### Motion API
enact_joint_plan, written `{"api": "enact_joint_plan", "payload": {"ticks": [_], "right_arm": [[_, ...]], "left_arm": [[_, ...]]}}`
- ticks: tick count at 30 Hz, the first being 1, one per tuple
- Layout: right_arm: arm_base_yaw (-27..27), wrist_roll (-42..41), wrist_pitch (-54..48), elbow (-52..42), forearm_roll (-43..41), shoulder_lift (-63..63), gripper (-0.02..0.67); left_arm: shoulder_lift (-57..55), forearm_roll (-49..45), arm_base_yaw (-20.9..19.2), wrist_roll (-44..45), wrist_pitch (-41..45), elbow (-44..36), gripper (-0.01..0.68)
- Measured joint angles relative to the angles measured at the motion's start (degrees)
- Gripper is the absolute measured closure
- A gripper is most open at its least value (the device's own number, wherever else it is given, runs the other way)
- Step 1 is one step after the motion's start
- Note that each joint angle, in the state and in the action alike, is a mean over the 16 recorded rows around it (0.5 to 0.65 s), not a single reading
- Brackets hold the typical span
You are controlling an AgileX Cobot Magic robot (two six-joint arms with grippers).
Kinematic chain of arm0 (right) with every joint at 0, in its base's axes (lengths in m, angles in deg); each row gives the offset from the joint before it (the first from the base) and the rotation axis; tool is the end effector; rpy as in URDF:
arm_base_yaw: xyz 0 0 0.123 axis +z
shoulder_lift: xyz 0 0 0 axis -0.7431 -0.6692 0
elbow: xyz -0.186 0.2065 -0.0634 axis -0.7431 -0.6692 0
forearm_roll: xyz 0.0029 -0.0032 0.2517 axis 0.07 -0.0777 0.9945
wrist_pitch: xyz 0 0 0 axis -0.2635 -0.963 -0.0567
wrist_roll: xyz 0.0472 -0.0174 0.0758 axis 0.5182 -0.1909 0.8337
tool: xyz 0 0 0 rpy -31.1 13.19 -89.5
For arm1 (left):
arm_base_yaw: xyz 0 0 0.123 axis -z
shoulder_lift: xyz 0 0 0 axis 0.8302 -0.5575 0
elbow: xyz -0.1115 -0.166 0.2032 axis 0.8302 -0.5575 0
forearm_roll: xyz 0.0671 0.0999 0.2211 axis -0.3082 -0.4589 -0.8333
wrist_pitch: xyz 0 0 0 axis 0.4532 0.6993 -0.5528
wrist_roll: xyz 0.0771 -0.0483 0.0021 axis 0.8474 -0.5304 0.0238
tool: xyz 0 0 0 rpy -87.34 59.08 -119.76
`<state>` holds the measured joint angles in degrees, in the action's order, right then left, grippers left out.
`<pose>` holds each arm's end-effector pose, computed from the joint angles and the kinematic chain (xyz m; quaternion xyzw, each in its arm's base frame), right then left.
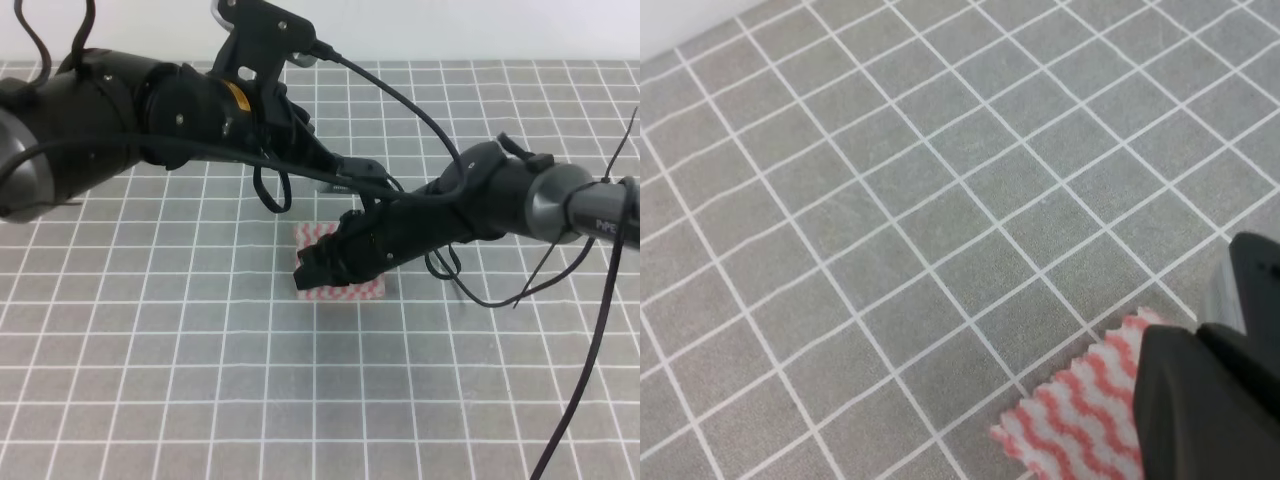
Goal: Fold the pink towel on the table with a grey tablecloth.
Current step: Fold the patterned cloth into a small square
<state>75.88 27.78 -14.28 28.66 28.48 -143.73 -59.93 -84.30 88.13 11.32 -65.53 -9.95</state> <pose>0.3767 0.2605 0.1681 -0.2365 0.8793 0.3744 0.1753 0.3363 -0.2137 0.3078 0.3218 0.8294 -0.1035 0.4448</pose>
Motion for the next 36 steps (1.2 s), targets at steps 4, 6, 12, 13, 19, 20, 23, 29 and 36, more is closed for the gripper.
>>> {"api": "enact_joint_plan", "payload": {"ticks": [4,6,12,13,19,20,23,29,36], "right_arm": [[-0.4,0.0,0.1,0.0,-0.1,0.5,0.658],[-1.0,0.1,-0.1,0.0,-0.5,1.2,0.661],[-3.5,0.6,-1.1,0.0,-3.2,4.1,0.664],[-4.0,0.7,-1.5,-0.1,-3.9,4.6,0.664],[-6.5,1.6,-3.2,-0.7,-8.2,6.0,0.664],[-6.7,1.7,-3.4,-0.8,-8.9,5.9,0.664],[-7.2,2.2,-4.0,-1.2,-10.4,5.0,0.664],[-7.3,2.7,-4.3,-1.8,-11.8,3.4,0.665],[-7.3,3.0,-3.2,-1.9,-12.0,4.0,0.665]], "left_arm": [[0.0,0.0,0.0,0.1,0.0,0.0,0.675],[0.0,0.0,0.0,0.1,-0.1,0.0,0.675],[0.0,0.2,0.0,0.1,-0.1,0.0,0.675],[0.0,0.3,0.0,0.1,-0.1,0.0,0.675],[-0.9,0.6,0.0,0.2,0.6,0.0,0.675],[-1.1,0.7,0.0,0.2,0.8,0.0,0.675],[-2.2,1.0,0.1,0.3,1.6,0.0,0.675],[-5.0,2.0,0.6,1.2,3.4,0.0,0.675],[-7.8,3.3,1.3,2.6,5.5,0.0,0.675]]}}
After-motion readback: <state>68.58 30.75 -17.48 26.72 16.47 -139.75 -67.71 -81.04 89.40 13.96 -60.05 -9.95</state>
